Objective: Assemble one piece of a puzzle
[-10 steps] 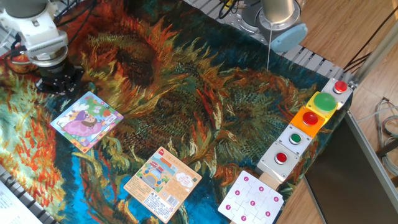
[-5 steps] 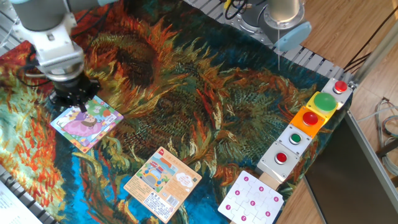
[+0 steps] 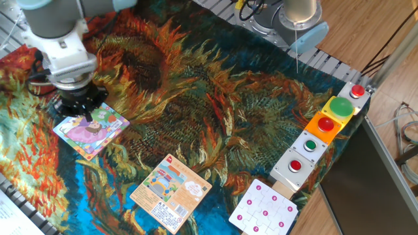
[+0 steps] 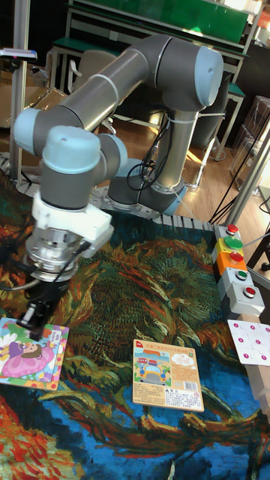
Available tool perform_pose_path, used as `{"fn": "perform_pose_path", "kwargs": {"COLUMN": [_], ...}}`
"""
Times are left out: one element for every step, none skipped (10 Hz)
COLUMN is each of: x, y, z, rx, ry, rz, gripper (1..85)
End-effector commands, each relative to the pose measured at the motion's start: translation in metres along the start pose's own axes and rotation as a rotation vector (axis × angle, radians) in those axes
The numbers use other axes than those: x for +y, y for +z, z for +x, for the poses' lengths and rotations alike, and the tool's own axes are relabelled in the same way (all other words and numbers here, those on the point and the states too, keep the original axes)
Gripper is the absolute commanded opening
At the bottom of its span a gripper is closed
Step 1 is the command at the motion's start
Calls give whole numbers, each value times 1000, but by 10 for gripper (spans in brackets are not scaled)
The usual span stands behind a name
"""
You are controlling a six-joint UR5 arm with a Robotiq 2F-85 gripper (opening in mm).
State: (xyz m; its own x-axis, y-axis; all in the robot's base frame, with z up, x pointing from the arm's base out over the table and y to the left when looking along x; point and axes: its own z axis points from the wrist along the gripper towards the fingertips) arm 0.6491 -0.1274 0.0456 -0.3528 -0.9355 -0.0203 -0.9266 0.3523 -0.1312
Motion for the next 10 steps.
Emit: {"fn": "perform_pose_path", "kwargs": {"x": [31, 29, 31, 36, 46, 55, 58, 54, 50, 49], "y": [-4, -5, -5, -6, -6, -5, -5, -4, -3, -4], "z": [-72, -74, -70, -71, -82, -104, -116, -118, -114, -115], "rx": [-28, -11, 3, 0, -34, -44, -37, -30, -23, -29], "ry": [74, 70, 34, 19, 39, 54, 63, 64, 60, 59], "rz": [-5, -13, -21, -38, -75, -78, -75, -68, -56, -55], "gripper": [13, 13, 13, 13, 13, 13, 13, 13, 13, 13]}}
